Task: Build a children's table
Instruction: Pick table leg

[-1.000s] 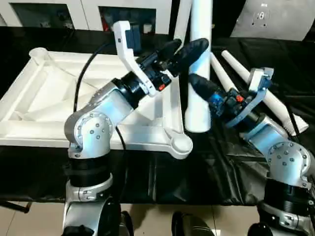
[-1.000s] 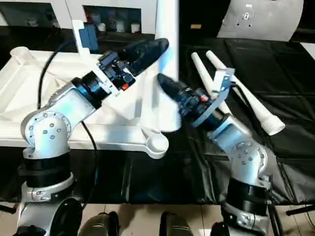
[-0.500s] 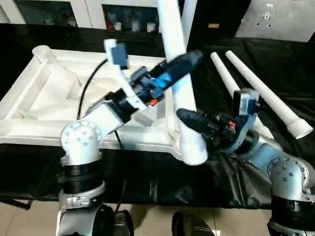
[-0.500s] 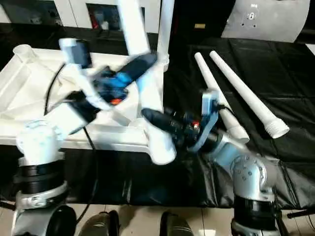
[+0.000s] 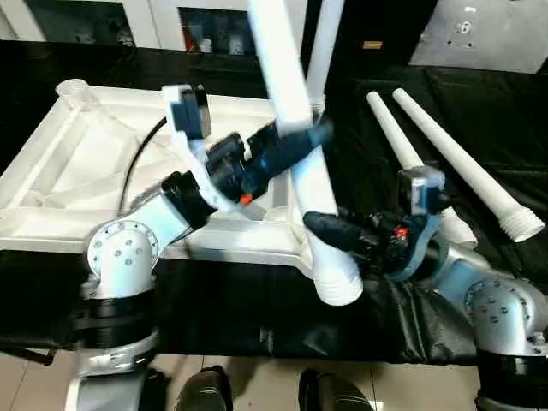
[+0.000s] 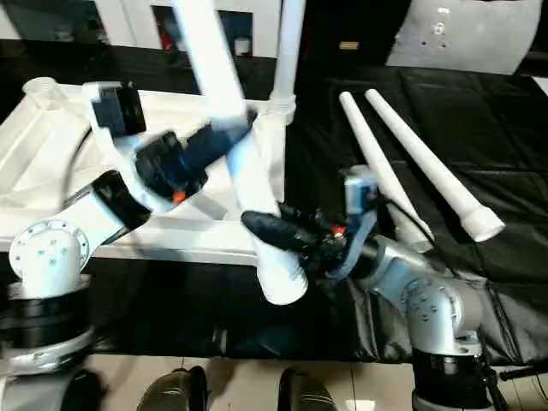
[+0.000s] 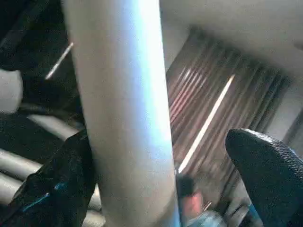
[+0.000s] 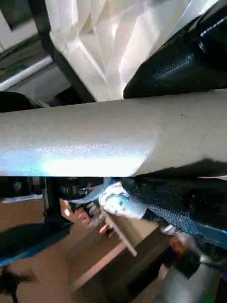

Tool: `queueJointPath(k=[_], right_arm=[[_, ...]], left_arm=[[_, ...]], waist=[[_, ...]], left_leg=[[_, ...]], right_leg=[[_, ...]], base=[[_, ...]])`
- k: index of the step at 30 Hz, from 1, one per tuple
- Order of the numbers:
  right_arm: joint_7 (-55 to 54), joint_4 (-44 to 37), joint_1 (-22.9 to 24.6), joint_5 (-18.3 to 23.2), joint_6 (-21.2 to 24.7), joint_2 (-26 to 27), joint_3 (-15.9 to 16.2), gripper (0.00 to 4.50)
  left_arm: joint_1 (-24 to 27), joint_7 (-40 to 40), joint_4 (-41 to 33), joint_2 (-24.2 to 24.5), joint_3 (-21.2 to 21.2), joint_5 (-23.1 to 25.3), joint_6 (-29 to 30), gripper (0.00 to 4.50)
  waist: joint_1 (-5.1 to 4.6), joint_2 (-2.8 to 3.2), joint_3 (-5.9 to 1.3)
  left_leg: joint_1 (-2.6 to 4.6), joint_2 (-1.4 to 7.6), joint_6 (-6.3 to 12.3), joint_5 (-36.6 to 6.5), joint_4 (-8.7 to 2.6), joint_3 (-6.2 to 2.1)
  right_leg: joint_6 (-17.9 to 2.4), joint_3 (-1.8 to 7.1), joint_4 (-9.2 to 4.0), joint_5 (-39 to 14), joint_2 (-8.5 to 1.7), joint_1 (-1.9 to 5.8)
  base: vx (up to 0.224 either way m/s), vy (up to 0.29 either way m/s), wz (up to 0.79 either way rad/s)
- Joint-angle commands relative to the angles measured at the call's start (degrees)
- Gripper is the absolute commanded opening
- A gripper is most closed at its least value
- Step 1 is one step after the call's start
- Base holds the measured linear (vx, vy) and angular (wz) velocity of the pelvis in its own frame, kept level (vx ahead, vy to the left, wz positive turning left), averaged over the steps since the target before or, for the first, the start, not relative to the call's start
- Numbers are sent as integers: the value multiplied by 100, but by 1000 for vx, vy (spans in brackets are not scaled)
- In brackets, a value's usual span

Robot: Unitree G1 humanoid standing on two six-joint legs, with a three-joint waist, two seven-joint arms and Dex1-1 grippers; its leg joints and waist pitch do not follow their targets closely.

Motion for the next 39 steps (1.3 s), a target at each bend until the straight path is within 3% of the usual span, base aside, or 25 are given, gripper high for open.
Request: queueJointPath(k=[1,7,16,23,28,39], right_arm=[[-111,107,30,-227,-236,6,68,188],[-112,357,179,-601,-688,0,343,188],[-53,548,324,-838,-1080,16,576,188],[-80,642,299,-886,-1277,13,595,188],[-98,700,276,-928,-1396,2,611,188],[-68,854,241,-1033,-1604,30,691,188]], left_arm=[[86,-365,-276,152,-400,405,-308,416],[222,-522,-310,479,-533,882,-900,416],[445,-686,-202,832,-978,2150,-2437,416],[551,-730,16,1134,-1230,2773,-3058,345],[596,-742,146,1355,-1389,3228,-3512,326],[716,-725,103,1348,-1412,3008,-3570,287]], waist=[[-3,-13,-460],[-32,-5,-469],[-39,-15,-451],[-83,-9,-457],[-96,-21,-447],[-111,-10,-444]], left_leg=[[171,291,221,-884,-413,-153],[177,298,173,-915,-406,-131],[177,314,224,-1070,-428,-150],[171,307,230,-973,-414,-136],[167,306,256,-1027,-413,-136],[179,310,245,-1052,-410,-131]], right_leg=[[-829,257,-495,-1903,-435,298],[-1065,262,-439,-1605,-433,307],[-982,268,-478,-1831,-446,299],[-1143,269,-422,-1489,-438,299],[-1152,272,-426,-1553,-448,303],[-1208,273,-417,-1545,-447,296]], base=[[0,0,0],[0,0,0],[0,0,0],[0,0,0],[0,0,0],[0,0,0]])
